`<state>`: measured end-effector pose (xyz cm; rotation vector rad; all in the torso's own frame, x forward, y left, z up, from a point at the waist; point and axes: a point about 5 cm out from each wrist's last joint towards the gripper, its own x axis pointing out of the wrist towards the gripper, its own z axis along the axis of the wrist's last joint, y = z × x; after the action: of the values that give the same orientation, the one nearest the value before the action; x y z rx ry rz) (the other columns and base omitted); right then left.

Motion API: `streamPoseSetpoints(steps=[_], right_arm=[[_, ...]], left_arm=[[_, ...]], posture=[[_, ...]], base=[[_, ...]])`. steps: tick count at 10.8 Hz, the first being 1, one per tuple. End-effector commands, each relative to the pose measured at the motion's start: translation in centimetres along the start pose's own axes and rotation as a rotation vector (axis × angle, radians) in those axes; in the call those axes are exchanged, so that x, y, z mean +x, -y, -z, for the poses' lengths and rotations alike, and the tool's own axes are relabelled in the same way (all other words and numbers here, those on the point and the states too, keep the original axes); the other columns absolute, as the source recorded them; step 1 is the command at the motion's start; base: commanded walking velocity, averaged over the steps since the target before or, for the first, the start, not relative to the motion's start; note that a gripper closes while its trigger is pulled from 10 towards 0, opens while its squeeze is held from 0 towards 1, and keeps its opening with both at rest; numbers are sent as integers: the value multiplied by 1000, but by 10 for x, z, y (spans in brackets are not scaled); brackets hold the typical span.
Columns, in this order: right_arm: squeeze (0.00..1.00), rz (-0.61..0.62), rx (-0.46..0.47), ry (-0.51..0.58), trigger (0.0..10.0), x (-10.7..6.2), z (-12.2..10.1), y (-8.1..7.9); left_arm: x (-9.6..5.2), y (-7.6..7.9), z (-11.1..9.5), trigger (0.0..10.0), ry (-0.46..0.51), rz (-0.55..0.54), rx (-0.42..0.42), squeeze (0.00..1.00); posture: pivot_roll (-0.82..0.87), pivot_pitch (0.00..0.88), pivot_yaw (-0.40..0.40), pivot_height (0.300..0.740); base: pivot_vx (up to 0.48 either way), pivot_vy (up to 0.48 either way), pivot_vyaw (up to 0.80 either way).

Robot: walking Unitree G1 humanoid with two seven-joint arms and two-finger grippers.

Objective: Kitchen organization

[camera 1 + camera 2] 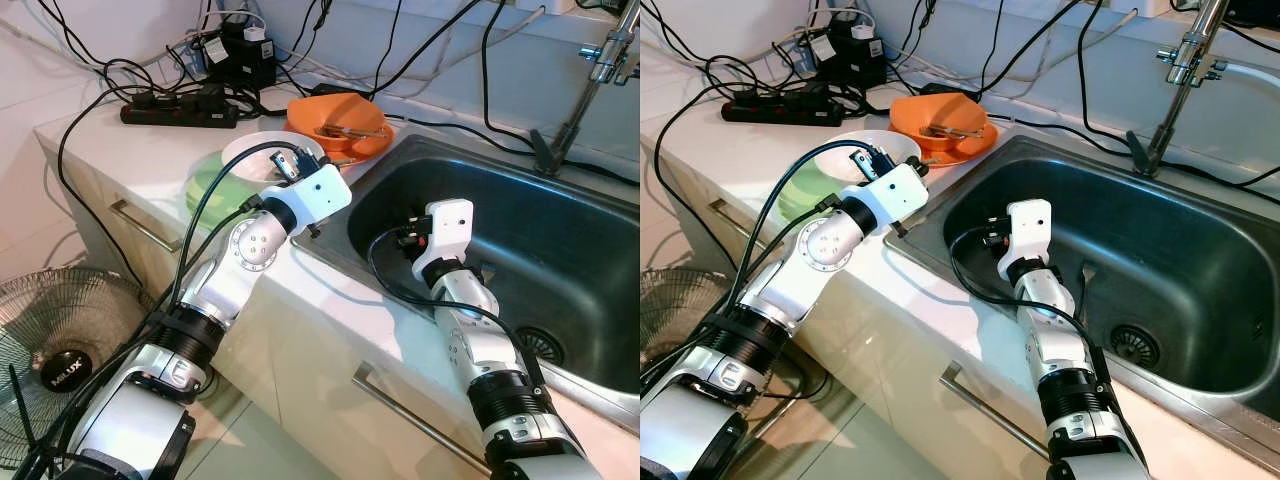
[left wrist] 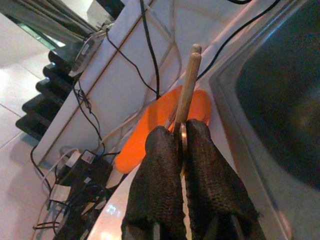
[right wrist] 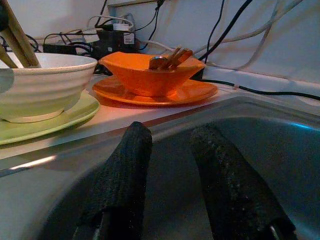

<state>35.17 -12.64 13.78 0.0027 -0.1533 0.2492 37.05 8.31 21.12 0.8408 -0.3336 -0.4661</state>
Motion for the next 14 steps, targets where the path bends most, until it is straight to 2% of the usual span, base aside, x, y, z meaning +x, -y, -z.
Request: streamPoseSetpoints(steps=[1,2,3,4,8,13,14], right_arm=[[0,-6,-2,1,10000,2,-1,-1],[0,-7,-2,0,10000,3,-1,-1],[0,-7,-2,-2,10000,3,-1,-1],[0,-8,-1,-2,10000,3,-1,-1],[0,-5,-1,-1,10000,3,-1,-1],[0,-7,0,-3,10000,3,-1,-2],[0,-6,1,-3,10000,3,-1,-1]], left_arm=[[-3,3,5,10000,-25,15,-18,0],[-3,3,6,10000,-28,14,-21,941],[-3,3,6,10000,-30,11,-14,902],[-3,2,6,10000,-34,7,-2,0],[-4,1,6,10000,-37,14,-1,0],[-17,11,-2,10000,40,217,-8,0],[-18,7,-2,10000,38,205,-6,0]], posture=[[176,0,13,740],[177,0,11,740],[179,0,9,740],[179,0,9,740],[180,0,11,740],[184,0,9,740],[184,0,9,740]], base=[[0,0,0],[0,0,0],[0,0,0],[0,0,0],[0,0,0],[0,0,0],[0,0,0]])
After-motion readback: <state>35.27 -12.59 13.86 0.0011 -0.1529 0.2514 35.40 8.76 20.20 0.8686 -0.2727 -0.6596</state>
